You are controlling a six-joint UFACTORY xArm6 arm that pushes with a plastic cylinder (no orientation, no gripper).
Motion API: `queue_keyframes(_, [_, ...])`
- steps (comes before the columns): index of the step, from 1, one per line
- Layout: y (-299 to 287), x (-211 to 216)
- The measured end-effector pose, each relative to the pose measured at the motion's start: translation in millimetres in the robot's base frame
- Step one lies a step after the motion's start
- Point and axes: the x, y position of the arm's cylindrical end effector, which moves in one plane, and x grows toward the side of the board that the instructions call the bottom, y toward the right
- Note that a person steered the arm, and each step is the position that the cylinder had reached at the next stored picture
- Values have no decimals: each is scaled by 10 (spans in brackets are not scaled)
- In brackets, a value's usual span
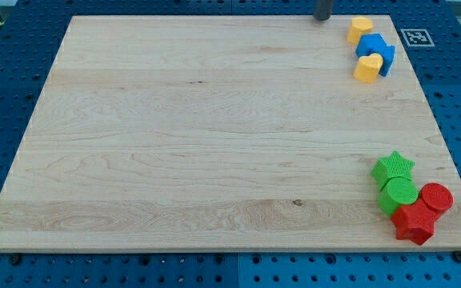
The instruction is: Nudge the blue cube and blue triangle bit a left
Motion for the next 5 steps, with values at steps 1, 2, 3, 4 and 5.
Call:
queue_keyframes(1, [634, 49])
queue_keyframes(2, [1189, 319])
queue_keyframes(3, [1237, 962])
queue_keyframes(4, [1112, 1135])
queue_keyframes(5, [1069, 1135])
